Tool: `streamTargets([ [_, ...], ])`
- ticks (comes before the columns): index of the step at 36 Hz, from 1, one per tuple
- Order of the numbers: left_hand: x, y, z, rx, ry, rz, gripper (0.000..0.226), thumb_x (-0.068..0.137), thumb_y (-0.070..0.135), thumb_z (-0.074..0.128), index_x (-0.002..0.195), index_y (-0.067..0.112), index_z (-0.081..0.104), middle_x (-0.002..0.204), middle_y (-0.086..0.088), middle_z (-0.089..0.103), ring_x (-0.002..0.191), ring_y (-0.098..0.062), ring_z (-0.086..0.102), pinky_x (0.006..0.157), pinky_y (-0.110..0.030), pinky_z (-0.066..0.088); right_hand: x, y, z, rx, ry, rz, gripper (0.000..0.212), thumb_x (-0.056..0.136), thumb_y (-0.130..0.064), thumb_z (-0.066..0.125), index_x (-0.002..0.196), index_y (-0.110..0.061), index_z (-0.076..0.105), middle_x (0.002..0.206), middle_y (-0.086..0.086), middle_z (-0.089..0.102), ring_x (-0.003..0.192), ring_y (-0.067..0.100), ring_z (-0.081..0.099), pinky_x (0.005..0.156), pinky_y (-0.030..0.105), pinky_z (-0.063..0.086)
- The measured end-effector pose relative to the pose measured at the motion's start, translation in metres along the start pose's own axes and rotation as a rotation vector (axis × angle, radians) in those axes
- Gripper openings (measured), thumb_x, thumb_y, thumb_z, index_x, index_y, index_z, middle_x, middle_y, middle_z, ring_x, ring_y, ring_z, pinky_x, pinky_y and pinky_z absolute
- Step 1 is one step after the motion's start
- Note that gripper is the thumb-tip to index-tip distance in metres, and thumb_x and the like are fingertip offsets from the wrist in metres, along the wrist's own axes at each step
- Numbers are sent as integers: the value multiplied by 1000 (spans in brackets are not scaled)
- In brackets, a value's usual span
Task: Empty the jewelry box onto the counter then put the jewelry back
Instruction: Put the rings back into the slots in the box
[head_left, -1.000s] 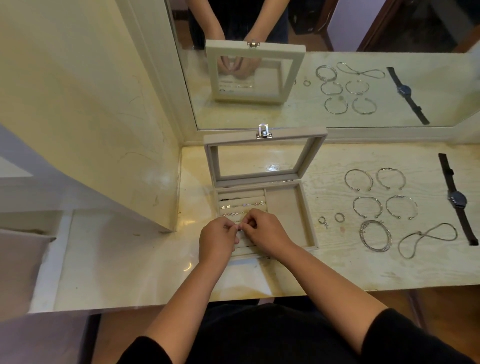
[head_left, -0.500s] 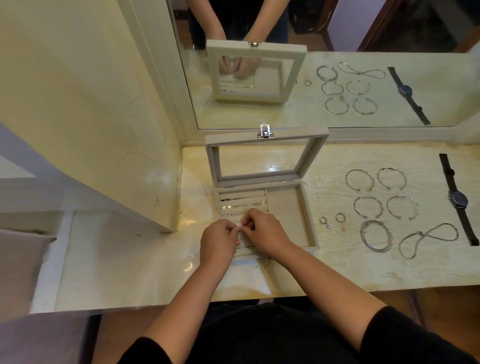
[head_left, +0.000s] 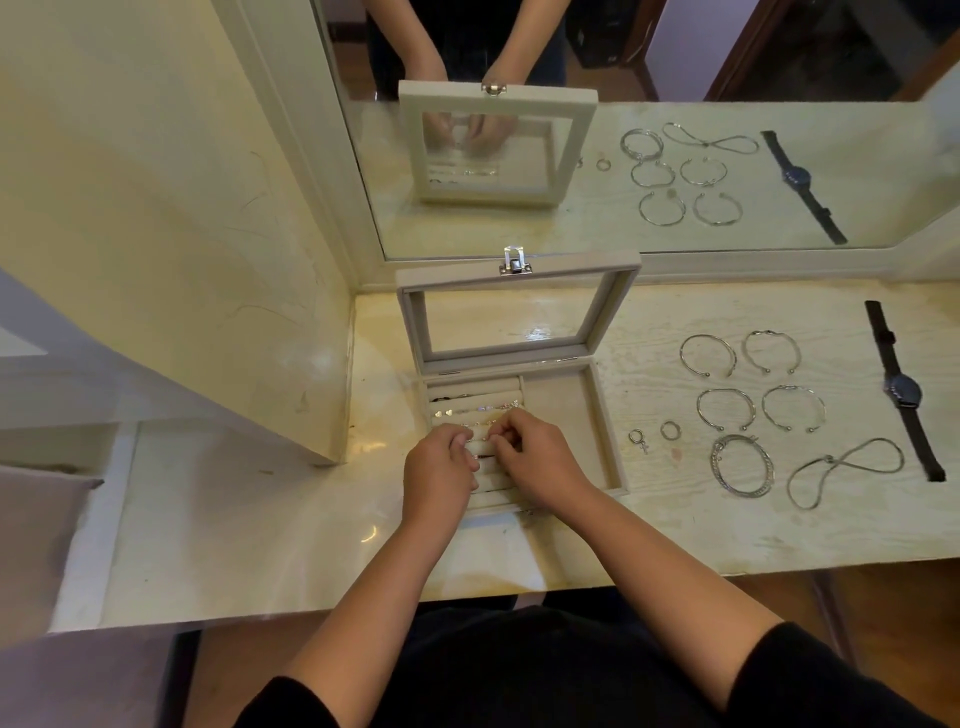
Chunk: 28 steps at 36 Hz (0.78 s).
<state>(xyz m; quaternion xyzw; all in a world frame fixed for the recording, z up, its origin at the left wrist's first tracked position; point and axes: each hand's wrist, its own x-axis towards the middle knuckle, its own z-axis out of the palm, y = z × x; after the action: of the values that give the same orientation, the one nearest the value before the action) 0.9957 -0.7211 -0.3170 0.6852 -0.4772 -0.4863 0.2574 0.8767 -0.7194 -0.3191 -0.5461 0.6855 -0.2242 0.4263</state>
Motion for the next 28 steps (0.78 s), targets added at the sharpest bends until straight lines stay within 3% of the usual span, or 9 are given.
streamTargets([
  [4,-6,6,10,-28,-74,37,25,97,5,35,99,8,60,64,3,52,49,-9,48,46,-6,40,-2,6,-7,34,46,14,9,88,-8,52,92,-10,60,68,-6,52,60,4,46,55,8,35],
  [8,-9,12,24,-25,-144,48,26,96,2,35,100,8,60,64,4,52,49,-8,49,56,-17,45,-5,14,-15,46,114,31,9,87,-9,53,90,-12,60,65,-11,51,58,0,46,54,7,36],
  [15,-16,20,41,19,-254,78,38,83,-13,33,102,5,60,66,3,53,42,7,51,51,-6,39,-12,28,-31,61,228,44,12,87,-4,50,92,-9,61,67,-16,49,62,-2,46,56,7,36],
  [20,-19,26,56,17,-291,73,39,82,-14,33,104,2,61,67,3,51,42,4,50,50,-5,39,-17,37,-42,66,262,72,15,87,-5,49,94,-11,61,69,-15,49,63,-2,46,56,6,37],
  [24,-21,29,68,18,-303,78,35,83,-14,34,103,1,60,68,3,52,55,-8,52,56,-6,42,-22,46,-51,75,276,86,14,87,-5,50,94,-10,61,67,-13,49,62,-1,46,57,5,37],
  [28,-25,30,76,17,-312,84,33,86,-10,35,98,10,58,72,4,55,59,-6,56,59,-8,46,-24,56,-59,69,284,105,14,87,-6,50,95,-10,61,67,-13,49,61,-2,45,57,5,37],
])
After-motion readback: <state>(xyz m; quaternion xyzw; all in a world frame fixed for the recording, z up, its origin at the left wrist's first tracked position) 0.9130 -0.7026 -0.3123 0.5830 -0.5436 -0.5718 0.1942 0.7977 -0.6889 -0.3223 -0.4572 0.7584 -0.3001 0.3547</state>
